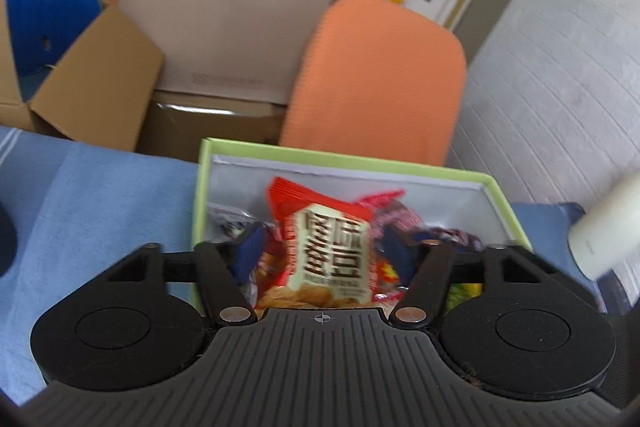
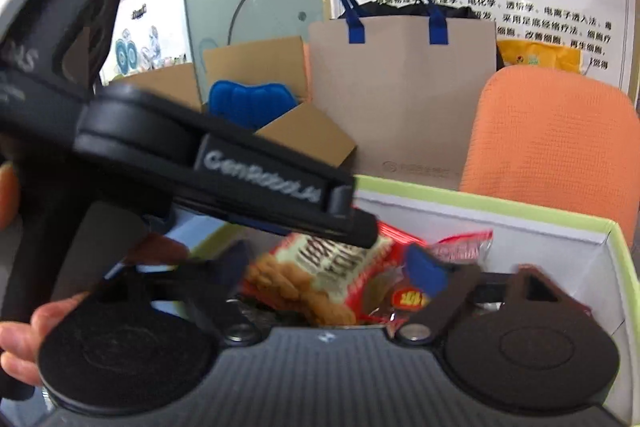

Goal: Organize snacks
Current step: 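Carry the red bag into the green box and open the left tool, then grasp the yellow Kakao chip bag with the left tool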

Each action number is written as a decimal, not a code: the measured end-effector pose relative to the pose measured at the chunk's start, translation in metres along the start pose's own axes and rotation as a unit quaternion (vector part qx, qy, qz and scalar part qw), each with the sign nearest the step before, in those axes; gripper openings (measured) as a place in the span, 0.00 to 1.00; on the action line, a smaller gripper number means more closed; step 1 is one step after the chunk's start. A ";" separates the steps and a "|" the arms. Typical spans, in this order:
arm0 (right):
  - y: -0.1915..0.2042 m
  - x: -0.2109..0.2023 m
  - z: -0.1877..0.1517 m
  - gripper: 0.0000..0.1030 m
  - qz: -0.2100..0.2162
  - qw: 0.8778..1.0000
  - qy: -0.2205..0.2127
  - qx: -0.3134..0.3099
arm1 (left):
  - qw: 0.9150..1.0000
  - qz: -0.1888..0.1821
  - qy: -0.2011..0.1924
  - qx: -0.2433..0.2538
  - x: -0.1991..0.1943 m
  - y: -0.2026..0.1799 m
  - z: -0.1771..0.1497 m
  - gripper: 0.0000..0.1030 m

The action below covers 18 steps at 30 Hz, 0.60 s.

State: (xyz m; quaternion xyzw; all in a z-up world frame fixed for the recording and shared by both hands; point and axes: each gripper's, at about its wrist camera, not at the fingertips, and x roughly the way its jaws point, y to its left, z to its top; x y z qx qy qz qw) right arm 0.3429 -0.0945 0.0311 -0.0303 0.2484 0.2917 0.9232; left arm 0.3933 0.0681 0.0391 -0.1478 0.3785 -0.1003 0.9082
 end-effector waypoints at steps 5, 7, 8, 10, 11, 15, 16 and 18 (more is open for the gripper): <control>-0.010 -0.040 0.000 0.99 -0.013 0.999 -0.040 0.013 | 0.999 0.002 -0.042 0.002 -0.037 0.004 -0.013 0.62; -0.010 -0.064 -0.006 0.99 -0.017 0.998 -0.056 0.025 | 0.998 0.010 -0.053 0.011 -0.061 0.001 -0.027 0.64; -0.008 -0.077 -0.011 0.99 -0.019 0.998 -0.059 0.026 | 0.998 0.013 -0.059 0.014 -0.072 0.000 -0.036 0.67; -0.005 -0.098 -0.024 0.99 -0.030 0.997 -0.063 0.028 | 0.997 0.011 -0.072 0.017 -0.095 -0.002 -0.057 0.72; -0.004 -0.106 -0.031 0.99 -0.034 0.997 -0.065 0.028 | 0.997 0.012 -0.075 0.019 -0.106 -0.003 -0.070 0.73; 0.003 -0.140 -0.070 0.99 -0.041 0.996 -0.054 0.058 | 0.997 0.021 -0.075 0.023 -0.136 -0.013 -0.120 0.73; 0.005 -0.147 -0.080 0.99 -0.041 0.996 -0.049 0.069 | 0.997 0.022 -0.071 0.022 -0.139 -0.016 -0.133 0.73; 0.011 -0.163 -0.101 0.99 -0.044 0.994 -0.041 0.091 | 0.998 0.021 -0.063 0.023 -0.144 -0.023 -0.156 0.73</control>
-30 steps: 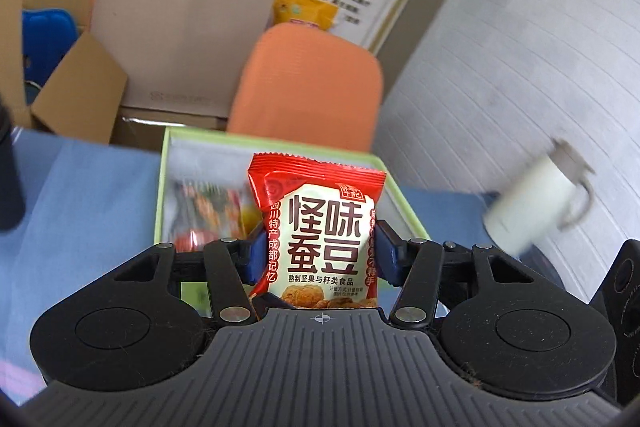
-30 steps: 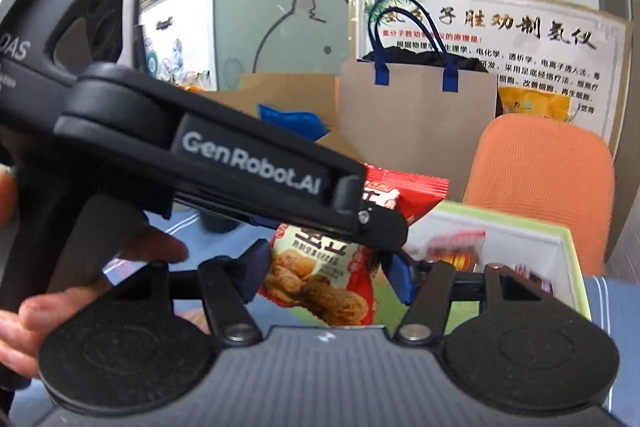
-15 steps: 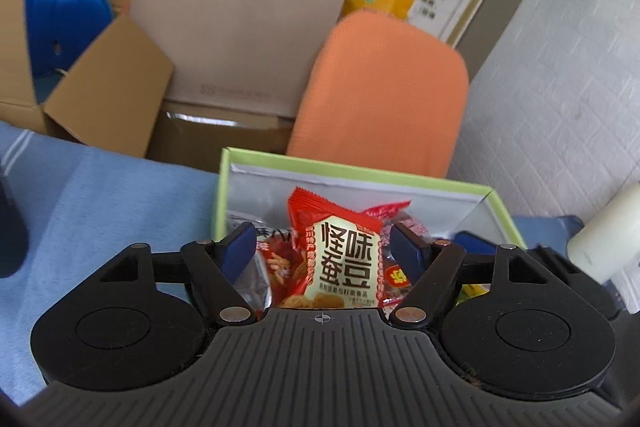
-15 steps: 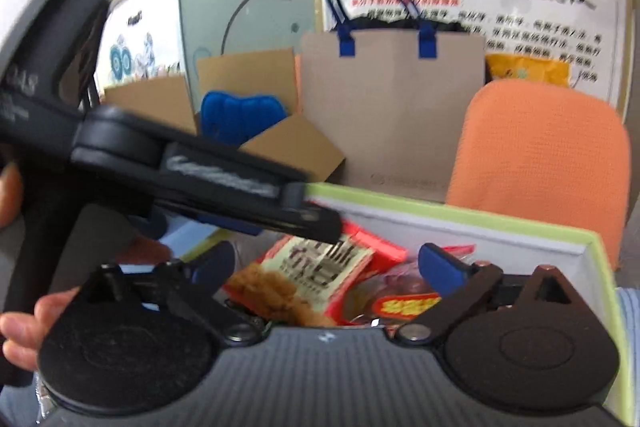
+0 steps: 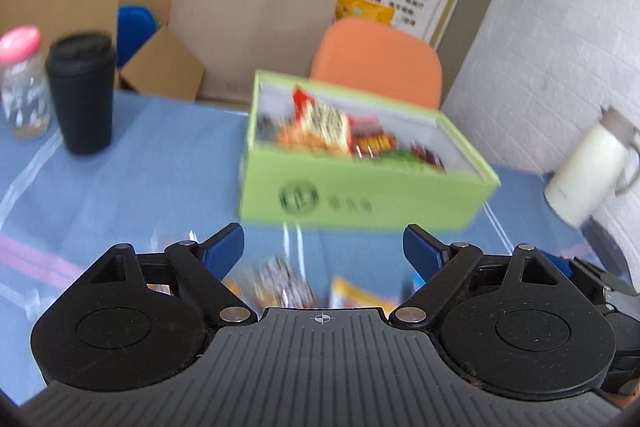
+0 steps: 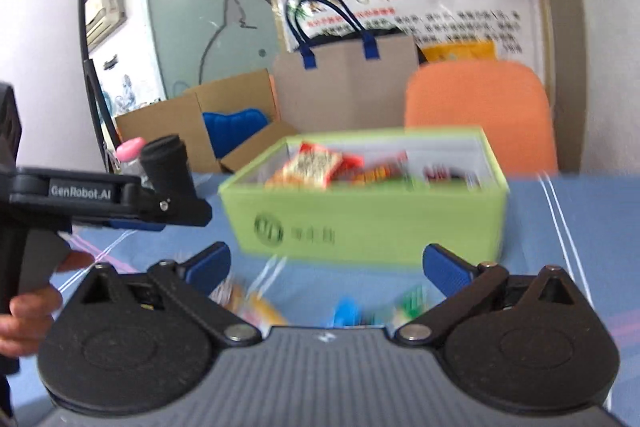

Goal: Organize snacks
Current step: 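Grasp the yellow Kakao chip bag with the left tool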

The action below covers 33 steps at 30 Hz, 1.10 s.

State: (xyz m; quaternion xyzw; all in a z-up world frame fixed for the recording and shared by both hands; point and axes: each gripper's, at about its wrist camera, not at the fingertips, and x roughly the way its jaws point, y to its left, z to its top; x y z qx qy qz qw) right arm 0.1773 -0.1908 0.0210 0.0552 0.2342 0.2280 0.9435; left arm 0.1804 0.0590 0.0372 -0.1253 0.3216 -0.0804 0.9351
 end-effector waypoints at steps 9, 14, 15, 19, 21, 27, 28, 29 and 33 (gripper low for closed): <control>0.010 -0.052 -0.062 0.99 -0.016 0.999 0.037 0.029 | 1.000 0.004 0.030 -0.003 -0.003 -0.026 -0.041 0.70; 0.001 -0.060 -0.065 0.99 -0.021 0.998 0.037 0.044 | 0.999 0.014 0.033 0.005 -0.002 -0.030 -0.044 0.70; -0.001 -0.061 -0.065 0.99 -0.022 0.998 0.037 0.045 | 0.999 0.014 0.034 0.004 -0.001 -0.030 -0.044 0.70; 0.003 -0.062 -0.061 0.99 -0.006 0.999 0.032 0.042 | 0.999 0.012 0.045 0.002 0.007 -0.024 -0.041 0.70; 0.013 -0.058 -0.059 0.99 0.011 0.999 0.034 0.029 | 0.998 -0.004 0.058 -0.006 0.013 -0.015 -0.035 0.70; 0.054 -0.019 -0.050 0.99 0.078 0.995 0.058 -0.035 | 0.983 -0.115 0.135 -0.048 0.035 0.021 -0.015 0.54; 0.058 -0.011 -0.048 0.99 0.082 0.994 0.063 -0.041 | 0.982 -0.114 0.141 -0.045 0.038 0.023 -0.014 0.54; 0.061 -0.003 -0.047 0.99 0.087 0.993 0.069 -0.044 | 0.983 -0.108 0.145 -0.037 0.040 0.025 -0.014 0.53; 0.064 0.023 -0.047 0.99 0.107 0.988 0.102 -0.037 | 0.984 -0.093 0.149 -0.015 0.046 0.024 -0.020 0.53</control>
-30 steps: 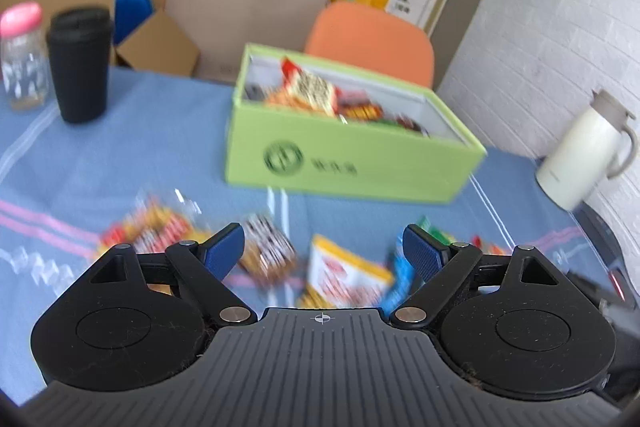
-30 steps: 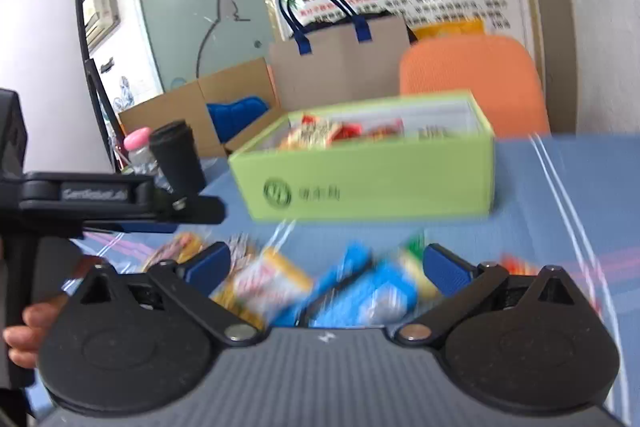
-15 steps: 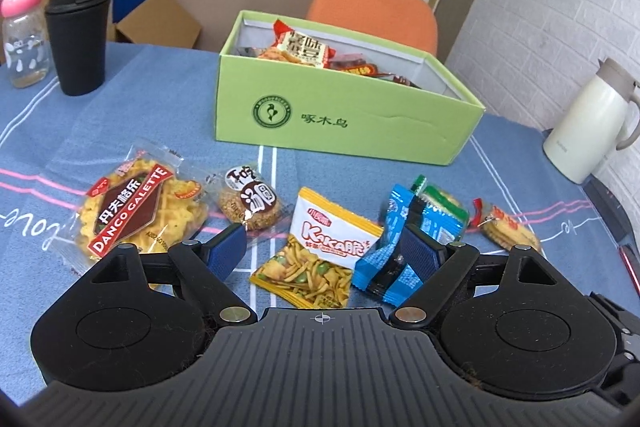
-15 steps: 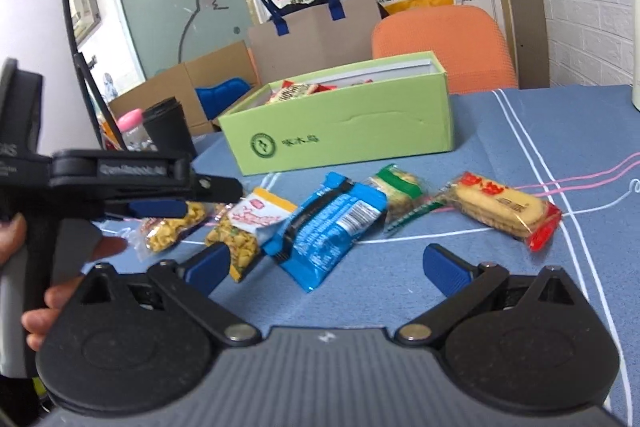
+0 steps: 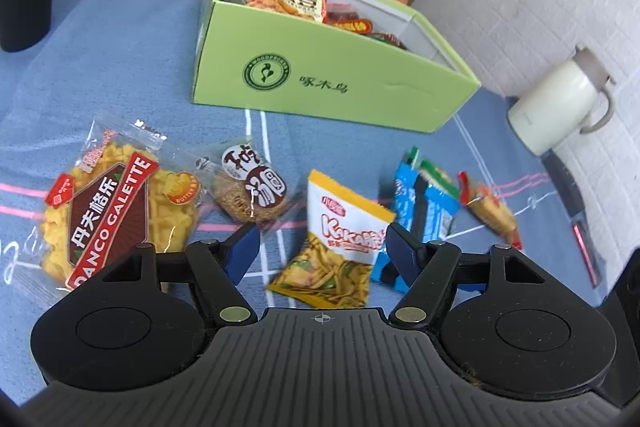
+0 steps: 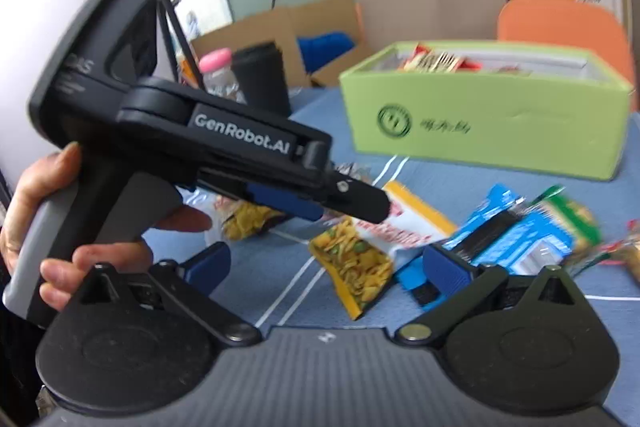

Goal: Organize snacks
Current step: 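Grasp the yellow Kakao chip bag with the left tool, then lower the yellow bag into the green box and open the left tool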

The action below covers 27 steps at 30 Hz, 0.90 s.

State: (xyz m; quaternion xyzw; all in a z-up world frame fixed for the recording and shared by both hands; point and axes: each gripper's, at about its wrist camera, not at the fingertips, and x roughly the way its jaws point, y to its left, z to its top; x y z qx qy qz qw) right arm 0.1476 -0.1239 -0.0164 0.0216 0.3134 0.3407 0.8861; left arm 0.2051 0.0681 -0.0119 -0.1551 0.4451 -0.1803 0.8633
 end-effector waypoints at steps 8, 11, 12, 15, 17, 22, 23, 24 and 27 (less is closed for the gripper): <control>-0.004 0.017 -0.001 0.99 0.024 0.999 0.030 0.013 | 0.999 -0.031 0.025 0.032 0.007 -0.008 -0.016 0.33; 0.002 0.004 -0.007 0.99 0.037 0.999 0.030 0.003 | 0.998 -0.032 0.026 0.052 -0.001 -0.022 -0.029 0.34; 0.005 -0.002 -0.011 0.99 0.037 0.999 0.033 -0.001 | 0.997 -0.032 0.029 0.056 -0.003 -0.026 -0.037 0.34; 0.013 -0.021 -0.025 0.99 0.028 0.999 0.040 -0.018 | 0.997 -0.040 0.035 0.063 -0.011 -0.040 -0.061 0.34; 0.016 -0.034 -0.034 0.99 0.011 0.999 0.034 -0.019 | 0.996 -0.029 0.024 0.076 -0.017 -0.048 -0.071 0.35; 0.014 -0.046 -0.043 0.99 -0.044 0.999 0.017 -0.002 | 0.998 0.016 -0.001 0.064 -0.016 -0.047 -0.061 0.42; 0.014 -0.044 -0.044 0.99 -0.044 0.999 0.018 0.000 | 0.998 0.012 0.004 0.062 -0.014 -0.046 -0.060 0.42; 0.014 -0.042 -0.045 0.99 -0.042 0.999 0.017 0.001 | 0.998 0.012 0.011 0.060 -0.011 -0.044 -0.060 0.40; 0.017 -0.035 -0.052 0.84 -0.041 0.999 0.016 -0.012 | 0.998 0.001 0.021 0.060 -0.006 -0.043 -0.065 0.15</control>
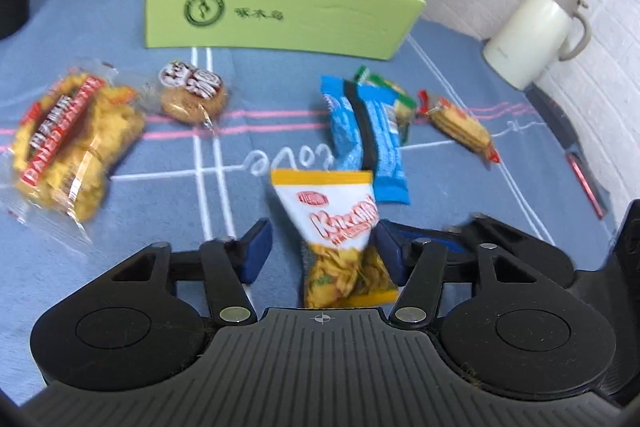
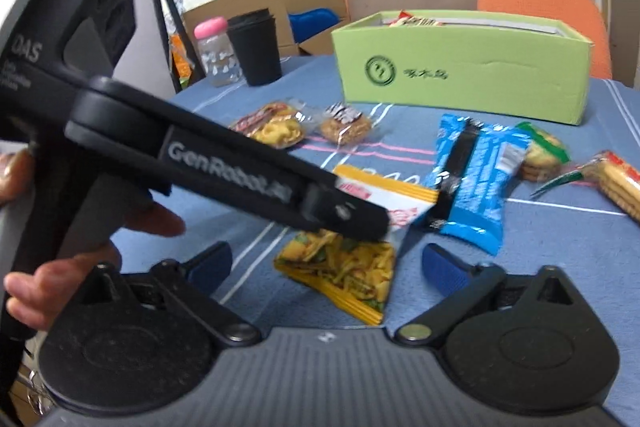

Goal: Organize snacks
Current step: 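Lower the yellow bag into the green box and open the left tool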

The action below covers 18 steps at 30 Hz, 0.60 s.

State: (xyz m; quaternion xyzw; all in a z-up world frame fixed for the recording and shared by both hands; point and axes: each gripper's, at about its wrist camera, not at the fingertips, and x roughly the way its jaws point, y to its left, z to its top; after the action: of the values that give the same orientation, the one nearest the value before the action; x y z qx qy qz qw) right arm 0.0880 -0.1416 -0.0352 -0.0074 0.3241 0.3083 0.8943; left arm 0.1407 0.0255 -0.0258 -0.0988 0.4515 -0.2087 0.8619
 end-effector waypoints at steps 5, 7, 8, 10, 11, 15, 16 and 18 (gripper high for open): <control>0.006 -0.008 0.007 0.68 -0.005 1.000 -0.019 -0.021 | 1.000 -0.017 -0.019 0.003 -0.014 -0.007 0.005 0.07; 0.002 -0.013 0.019 0.68 -0.006 0.999 -0.033 -0.028 | 0.999 -0.021 -0.038 0.008 -0.019 -0.010 0.019 0.07; -0.002 -0.015 0.027 0.68 -0.008 0.999 -0.042 -0.033 | 0.999 -0.022 -0.047 0.009 -0.020 -0.011 0.030 0.07; -0.014 -0.012 0.049 0.68 -0.009 0.998 -0.057 -0.038 | 0.998 -0.020 -0.066 0.012 -0.020 -0.013 0.058 0.07; -0.020 -0.010 0.061 0.68 -0.011 0.997 -0.065 -0.042 | 0.997 -0.019 -0.075 0.012 -0.018 -0.013 0.073 0.07; -0.048 0.015 0.120 0.69 -0.025 0.993 -0.094 -0.059 | 0.994 -0.007 -0.108 0.007 -0.006 -0.013 0.142 0.08; -0.056 0.023 0.135 0.69 -0.028 0.993 -0.100 -0.063 | 0.994 0.000 -0.113 0.006 -0.002 -0.013 0.158 0.08; -0.075 0.037 0.160 0.69 -0.029 0.992 -0.108 -0.065 | 0.993 0.013 -0.119 0.010 0.011 -0.014 0.188 0.07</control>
State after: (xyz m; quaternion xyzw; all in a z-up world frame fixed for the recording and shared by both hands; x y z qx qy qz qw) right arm 0.2440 -0.1484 0.0550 -0.0418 0.2043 0.3017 0.9303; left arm 0.2966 0.0043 0.0794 -0.1086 0.3453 -0.1890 0.9128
